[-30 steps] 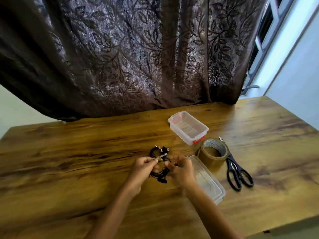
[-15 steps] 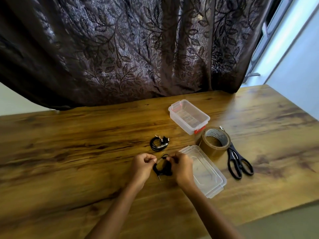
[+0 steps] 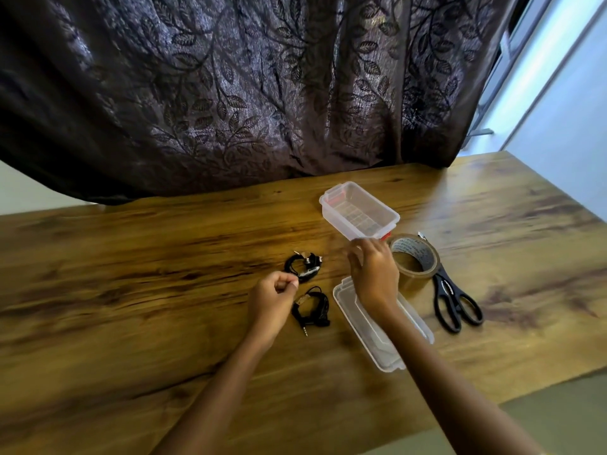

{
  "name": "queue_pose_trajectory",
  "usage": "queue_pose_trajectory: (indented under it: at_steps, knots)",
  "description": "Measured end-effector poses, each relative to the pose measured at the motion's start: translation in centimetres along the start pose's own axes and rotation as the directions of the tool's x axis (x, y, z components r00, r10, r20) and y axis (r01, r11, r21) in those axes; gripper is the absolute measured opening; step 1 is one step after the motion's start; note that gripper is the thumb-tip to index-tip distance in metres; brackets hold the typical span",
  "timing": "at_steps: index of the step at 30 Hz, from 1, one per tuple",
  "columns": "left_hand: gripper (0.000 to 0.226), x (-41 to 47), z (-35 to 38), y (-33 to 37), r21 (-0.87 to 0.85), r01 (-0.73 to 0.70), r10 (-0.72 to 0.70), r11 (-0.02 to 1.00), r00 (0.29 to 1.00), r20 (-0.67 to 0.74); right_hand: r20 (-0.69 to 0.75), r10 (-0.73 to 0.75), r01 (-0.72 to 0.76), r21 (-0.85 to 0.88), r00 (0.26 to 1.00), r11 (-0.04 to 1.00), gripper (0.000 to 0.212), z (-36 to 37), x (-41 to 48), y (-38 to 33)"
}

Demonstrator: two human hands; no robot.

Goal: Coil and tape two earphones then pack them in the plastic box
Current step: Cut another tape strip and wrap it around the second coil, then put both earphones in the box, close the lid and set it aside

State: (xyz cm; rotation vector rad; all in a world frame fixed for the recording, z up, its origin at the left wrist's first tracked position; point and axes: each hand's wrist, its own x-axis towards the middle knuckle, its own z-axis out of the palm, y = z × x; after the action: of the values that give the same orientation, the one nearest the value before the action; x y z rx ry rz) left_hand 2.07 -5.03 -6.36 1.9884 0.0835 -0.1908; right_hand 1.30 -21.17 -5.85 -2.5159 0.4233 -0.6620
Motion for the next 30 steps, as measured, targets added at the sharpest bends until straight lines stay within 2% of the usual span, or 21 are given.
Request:
queue_pose_trajectory:
  at_steps: [4,7,10,15,18,20,26,30]
  knots:
    - [0.009,0.0,-0.3,0.6,-0.023,-0.021,0.021,1.000,1.000,-0.009,0.133,-0.038,0.066,-0.217,0.990,0.974,0.050,0.6,3.5,2.1]
    - [0.010,-0.2,-0.5,0.8,-0.044,-0.031,0.031,0.999,0.999,-0.006,0.255,-0.022,0.117,-0.364,0.967,0.924,0.044,0.9,4.5,2.6]
    - [0.010,-0.4,-0.8,0.8,-0.056,-0.040,0.040,0.998,0.999,-0.006,0.263,0.012,0.104,-0.423,0.965,0.900,0.035,1.0,4.8,2.8]
    - [0.012,-0.6,-1.9,0.8,-0.071,-0.061,0.059,0.996,0.998,-0.022,0.209,-0.064,0.131,-0.325,0.976,0.937,0.032,0.5,5.4,2.0]
    - [0.014,-0.7,-2.7,0.8,-0.103,-0.073,0.069,0.992,0.997,-0.042,0.146,-0.202,0.230,-0.216,0.968,0.949,0.026,-0.3,4.4,-0.5]
    - [0.008,-0.8,-3.2,0.8,-0.133,-0.074,0.064,0.988,0.995,-0.075,0.111,-0.289,0.305,-0.159,0.951,0.939,0.020,-0.5,3.2,-2.7]
    - [0.026,-1.4,-5.6,1.0,-0.267,-0.111,0.036,0.957,0.961,-0.273,0.062,-0.544,0.547,-0.045,0.837,0.836,0.018,0.3,-3.1,-8.6]
    - [0.031,-1.9,-7.5,-0.3,-0.268,-0.112,0.025,0.957,0.952,-0.306,0.114,-0.641,0.645,0.003,0.759,0.764,0.004,2.1,-6.9,-10.4]
